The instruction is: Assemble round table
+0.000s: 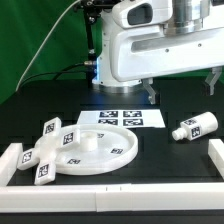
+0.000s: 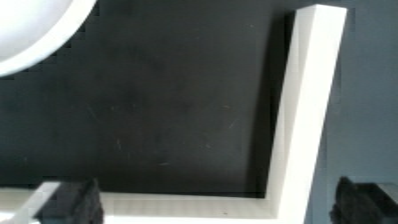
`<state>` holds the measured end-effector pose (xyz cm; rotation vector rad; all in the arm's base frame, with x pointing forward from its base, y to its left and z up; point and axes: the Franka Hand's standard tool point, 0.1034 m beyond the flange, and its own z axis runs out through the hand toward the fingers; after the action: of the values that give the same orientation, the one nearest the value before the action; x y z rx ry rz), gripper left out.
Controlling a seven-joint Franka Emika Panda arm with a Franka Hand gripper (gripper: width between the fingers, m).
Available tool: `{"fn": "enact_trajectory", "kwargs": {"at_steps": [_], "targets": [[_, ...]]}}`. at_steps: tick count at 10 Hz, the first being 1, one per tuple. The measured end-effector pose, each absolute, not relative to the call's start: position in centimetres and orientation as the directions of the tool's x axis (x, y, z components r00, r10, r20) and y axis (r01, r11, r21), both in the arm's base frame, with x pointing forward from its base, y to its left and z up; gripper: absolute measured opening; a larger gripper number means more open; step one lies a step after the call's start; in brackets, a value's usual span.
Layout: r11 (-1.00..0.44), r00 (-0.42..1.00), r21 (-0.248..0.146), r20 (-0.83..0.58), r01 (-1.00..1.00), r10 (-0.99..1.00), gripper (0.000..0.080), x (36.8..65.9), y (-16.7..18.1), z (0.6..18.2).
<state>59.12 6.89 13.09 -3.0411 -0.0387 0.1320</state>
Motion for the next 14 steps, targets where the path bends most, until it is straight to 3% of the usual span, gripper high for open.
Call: {"fn": "enact_trajectory", "kwargs": {"at_steps": [2, 4, 5, 9, 10, 12, 14], "targets": [[-0.946, 0.944, -0.076, -0.137, -0.314, -0.302, 0.0649, 56.7, 7.1, 12.2], [-0.835, 0.824, -0.022, -0.174, -0.55, -0.539, 0.0649, 53.6, 8.4, 10.7], [-0.756, 0.743, -0.005, -0.187, -0.654, -0.642, 0.0649, 53.3, 9.0, 10.4], [-0.695, 0.684, -0.003, -0.184, -0.719, -0.706, 0.0649, 53.4, 9.5, 10.3], [-0.663, 0.653, -0.013, -0.186, -0.748, -0.734, 0.0649, 52.5, 9.8, 9.4], [-0.619, 0.608, -0.008, -0.204, -0.785, -0.768, 0.0649, 48.5, 10.3, 5.9], [-0.624, 0.612, -0.009, -0.201, -0.782, -0.765, 0.0649, 48.1, 10.5, 5.3]]}}
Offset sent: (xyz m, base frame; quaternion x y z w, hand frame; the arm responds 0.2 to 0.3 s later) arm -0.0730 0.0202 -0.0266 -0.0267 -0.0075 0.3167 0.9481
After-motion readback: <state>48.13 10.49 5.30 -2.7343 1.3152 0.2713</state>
